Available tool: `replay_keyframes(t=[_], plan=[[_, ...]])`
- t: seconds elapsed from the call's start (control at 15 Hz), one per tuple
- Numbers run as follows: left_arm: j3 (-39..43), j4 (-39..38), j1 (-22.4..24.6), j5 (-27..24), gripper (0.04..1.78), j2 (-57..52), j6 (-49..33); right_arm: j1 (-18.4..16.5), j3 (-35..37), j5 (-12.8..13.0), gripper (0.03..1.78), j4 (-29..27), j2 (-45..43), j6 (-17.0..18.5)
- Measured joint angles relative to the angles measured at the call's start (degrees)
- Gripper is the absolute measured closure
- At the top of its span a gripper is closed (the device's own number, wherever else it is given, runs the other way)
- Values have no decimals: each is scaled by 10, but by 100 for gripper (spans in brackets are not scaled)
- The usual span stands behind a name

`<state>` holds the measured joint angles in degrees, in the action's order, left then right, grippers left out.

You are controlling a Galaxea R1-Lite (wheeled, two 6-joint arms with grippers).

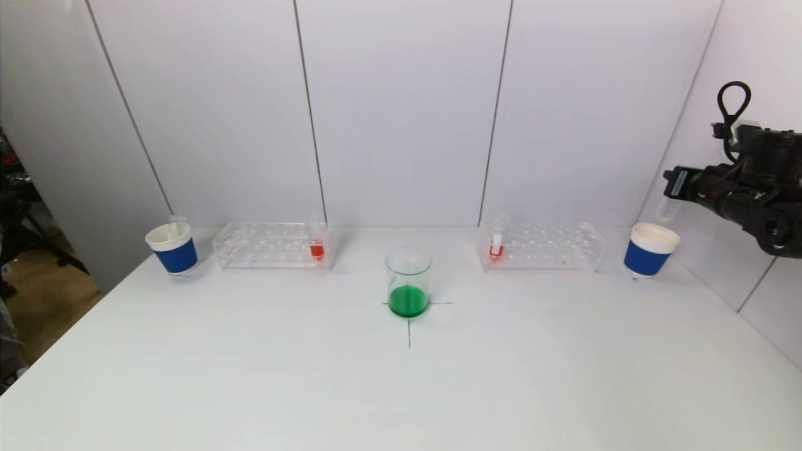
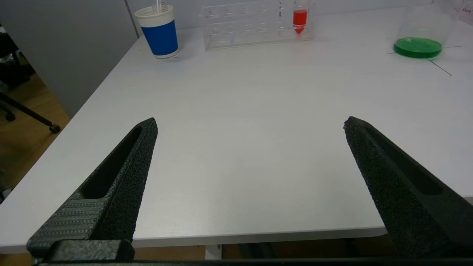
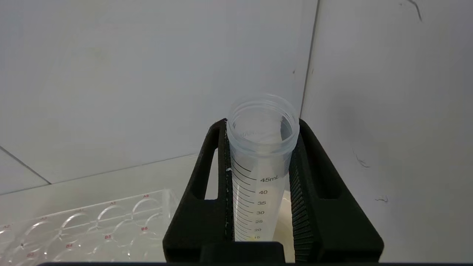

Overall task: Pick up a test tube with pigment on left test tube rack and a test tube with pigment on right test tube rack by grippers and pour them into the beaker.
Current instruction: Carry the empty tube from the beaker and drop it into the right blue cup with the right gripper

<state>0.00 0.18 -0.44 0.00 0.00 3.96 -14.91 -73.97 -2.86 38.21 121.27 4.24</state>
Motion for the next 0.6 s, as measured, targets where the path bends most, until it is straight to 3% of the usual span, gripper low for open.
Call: replay_keyframes(t=[0.2,0.6], plan=[[0,0,0,0,6,0,0,-6,-1,-9,132,34,24,-1],[0,0,0,0,6,0,0,-14,-5,-10,132,49,64,-2]])
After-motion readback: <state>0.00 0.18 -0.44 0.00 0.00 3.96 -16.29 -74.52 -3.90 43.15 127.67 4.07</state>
